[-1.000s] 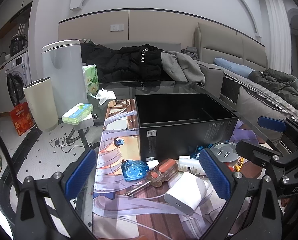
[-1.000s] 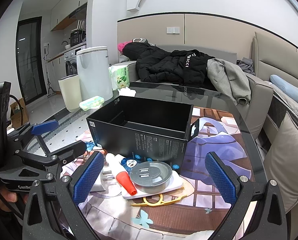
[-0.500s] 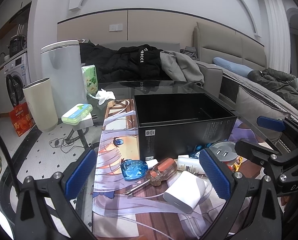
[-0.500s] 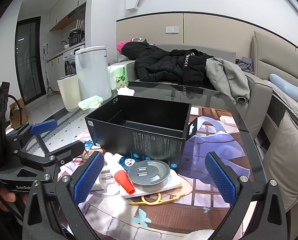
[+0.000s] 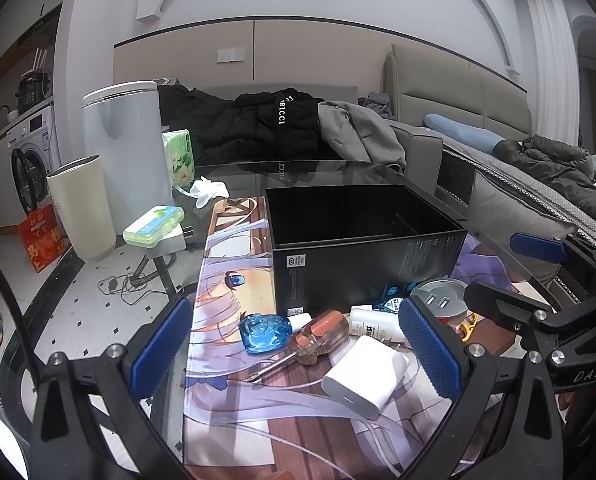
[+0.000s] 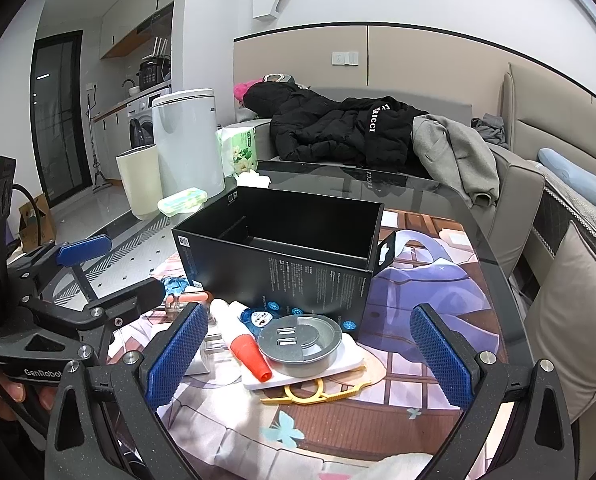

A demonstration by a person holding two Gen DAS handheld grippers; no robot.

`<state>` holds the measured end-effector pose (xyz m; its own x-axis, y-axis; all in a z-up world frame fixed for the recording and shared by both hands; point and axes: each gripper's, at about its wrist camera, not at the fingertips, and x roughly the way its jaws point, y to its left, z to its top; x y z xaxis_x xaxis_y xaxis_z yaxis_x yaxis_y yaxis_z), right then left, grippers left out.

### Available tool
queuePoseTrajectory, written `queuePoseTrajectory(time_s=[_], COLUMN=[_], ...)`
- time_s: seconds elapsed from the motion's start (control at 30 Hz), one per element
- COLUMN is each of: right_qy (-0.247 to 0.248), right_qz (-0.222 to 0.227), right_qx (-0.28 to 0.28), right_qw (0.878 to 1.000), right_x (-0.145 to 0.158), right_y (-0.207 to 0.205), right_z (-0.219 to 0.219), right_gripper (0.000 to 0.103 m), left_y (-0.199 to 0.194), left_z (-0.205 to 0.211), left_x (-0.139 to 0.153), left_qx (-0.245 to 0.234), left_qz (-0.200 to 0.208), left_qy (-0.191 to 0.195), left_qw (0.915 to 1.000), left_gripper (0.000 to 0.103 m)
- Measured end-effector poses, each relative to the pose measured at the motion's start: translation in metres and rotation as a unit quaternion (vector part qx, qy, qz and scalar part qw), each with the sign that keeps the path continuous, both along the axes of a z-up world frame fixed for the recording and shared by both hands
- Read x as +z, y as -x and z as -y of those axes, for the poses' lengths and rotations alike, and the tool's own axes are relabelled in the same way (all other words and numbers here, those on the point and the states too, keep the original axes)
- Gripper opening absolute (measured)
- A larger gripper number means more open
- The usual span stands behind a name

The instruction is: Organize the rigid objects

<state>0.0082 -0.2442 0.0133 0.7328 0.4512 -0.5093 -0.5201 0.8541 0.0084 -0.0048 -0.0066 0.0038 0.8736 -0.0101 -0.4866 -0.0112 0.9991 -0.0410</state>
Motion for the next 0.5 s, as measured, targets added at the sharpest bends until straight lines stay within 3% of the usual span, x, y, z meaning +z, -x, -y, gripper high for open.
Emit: queuePoseTrajectory(time_s=[0.5], right_qy=[0.007], right_qz=[-0.010], right_qx=[-0.010], right_qw=[1.000], right_x=[0.0014], right_y=[-0.0015], right_z=[0.0035], right_gripper=[0.103], left_y=[0.0000], left_z=[0.0026], left_x=[-0.0008], left_qx=[-0.007], left_qz=[-0.002], left_qy=[-0.002], left_qw=[1.0000], left_gripper=[0.103])
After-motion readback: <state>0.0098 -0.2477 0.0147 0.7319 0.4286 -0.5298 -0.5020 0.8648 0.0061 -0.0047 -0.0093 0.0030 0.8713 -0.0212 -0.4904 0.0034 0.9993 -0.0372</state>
